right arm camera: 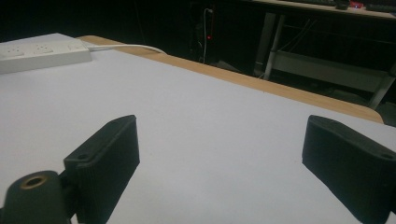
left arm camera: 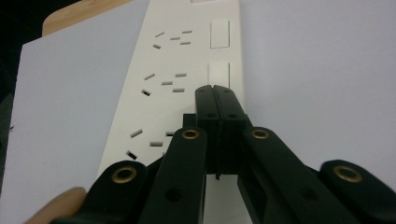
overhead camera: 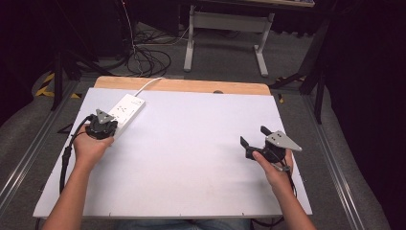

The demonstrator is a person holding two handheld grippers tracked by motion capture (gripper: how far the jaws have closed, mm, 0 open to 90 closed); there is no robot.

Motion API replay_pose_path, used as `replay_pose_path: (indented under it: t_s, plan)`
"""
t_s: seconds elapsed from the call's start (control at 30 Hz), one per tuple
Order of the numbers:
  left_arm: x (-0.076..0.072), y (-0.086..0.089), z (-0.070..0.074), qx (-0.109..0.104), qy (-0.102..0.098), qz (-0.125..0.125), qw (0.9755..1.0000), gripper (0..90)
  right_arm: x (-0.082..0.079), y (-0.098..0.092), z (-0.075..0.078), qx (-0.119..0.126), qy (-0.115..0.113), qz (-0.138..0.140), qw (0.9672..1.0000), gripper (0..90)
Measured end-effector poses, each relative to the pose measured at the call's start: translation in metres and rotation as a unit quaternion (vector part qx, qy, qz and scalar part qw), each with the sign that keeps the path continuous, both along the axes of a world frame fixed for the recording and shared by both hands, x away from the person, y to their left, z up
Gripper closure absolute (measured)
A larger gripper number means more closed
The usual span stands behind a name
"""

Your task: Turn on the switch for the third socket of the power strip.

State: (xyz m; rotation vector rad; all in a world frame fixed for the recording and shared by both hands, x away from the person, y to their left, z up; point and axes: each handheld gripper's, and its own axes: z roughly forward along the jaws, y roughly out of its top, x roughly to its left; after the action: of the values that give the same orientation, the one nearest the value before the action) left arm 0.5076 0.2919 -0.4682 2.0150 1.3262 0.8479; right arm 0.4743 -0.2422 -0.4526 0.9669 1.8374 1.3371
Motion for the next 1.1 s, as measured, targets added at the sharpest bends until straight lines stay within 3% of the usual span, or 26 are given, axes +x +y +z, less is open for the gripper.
replay_pose_path:
  t_s: [0.5, 0.97, 1.1]
  plan:
    - [0.0036, 0.0015, -0.0022, 0.007, 0.004, 0.001, 1.0, 89.9, 0.0001, 0.0005, -0.0003, -0.001, 0.0, 0.002, 1.0, 11.4]
    - [0.0036, 0.0031, -0.0051, -0.005, 0.008, 0.003, 1.0, 90.0, 0.0007, 0.0023, -0.0008, -0.002, 0.001, 0.005, 1.0, 11.4]
    - [0.0035, 0.0016, -0.0061, -0.001, 0.001, -0.002, 1.0, 90.0, -0.0003, 0.0019, -0.0002, -0.002, 0.0, 0.004, 1.0, 11.4]
